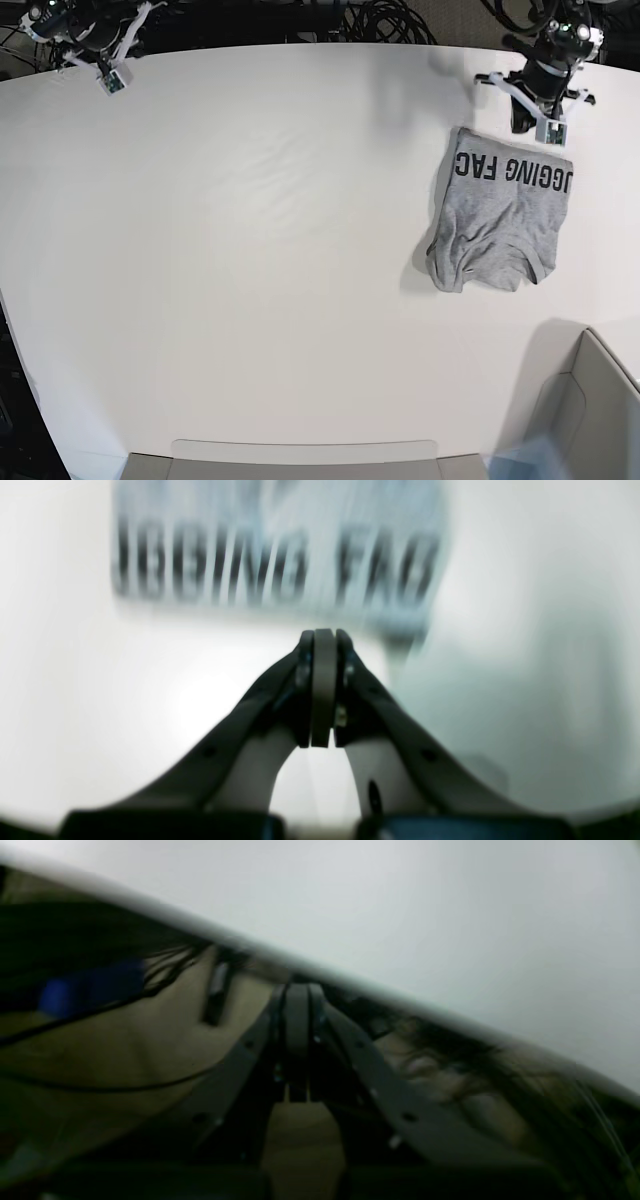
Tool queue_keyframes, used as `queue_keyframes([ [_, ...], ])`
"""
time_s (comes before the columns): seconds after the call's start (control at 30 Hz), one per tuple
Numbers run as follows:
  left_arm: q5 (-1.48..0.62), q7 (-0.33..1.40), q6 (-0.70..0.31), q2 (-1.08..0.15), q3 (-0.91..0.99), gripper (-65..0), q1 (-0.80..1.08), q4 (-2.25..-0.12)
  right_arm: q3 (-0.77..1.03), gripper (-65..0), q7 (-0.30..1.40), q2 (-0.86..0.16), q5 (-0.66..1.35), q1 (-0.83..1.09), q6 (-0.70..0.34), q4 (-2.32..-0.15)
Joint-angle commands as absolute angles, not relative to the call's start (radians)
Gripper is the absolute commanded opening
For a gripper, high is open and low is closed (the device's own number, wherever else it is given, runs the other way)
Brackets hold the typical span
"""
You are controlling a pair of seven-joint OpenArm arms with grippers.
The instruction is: Fold the T-shirt properly
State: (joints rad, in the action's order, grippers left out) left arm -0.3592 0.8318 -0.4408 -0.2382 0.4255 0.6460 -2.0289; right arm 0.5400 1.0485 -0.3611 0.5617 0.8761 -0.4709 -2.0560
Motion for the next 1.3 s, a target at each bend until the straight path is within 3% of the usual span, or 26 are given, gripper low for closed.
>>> queue_keyframes([
  [0.0,-0.36,0.823,-0.437,-0.251,0.453,-65.0,0.682,-2.046,0.55,-65.0,1.043,-0.392,0.575,0.921,-0.476,-2.071],
  [0.37,-0.361,0.869,-0.437,-0.214,0.475,-65.0,0.952,-2.012,0.498,-65.0,1.041,-0.404,0.596,1.09,-0.476,-2.064],
  [0.6,-0.354,0.868,-0.437,-0.239,0.331,-65.0,0.951,-1.808,0.305,-65.0,1.038,-0.406,0.39,1.059,-0.476,-2.049],
  [1.07,-0.349,0.742,-0.437,-0.24,0.263,-65.0,0.641,-1.09,0.053,-65.0,0.941,-0.484,0.321,0.843,-0.473,-1.606],
  [1.27,-0.229,0.645,-0.437,-0.24,0.263,-65.0,0.519,-0.825,-0.085,-65.0,0.941,-0.558,0.317,0.748,-0.473,-1.471],
])
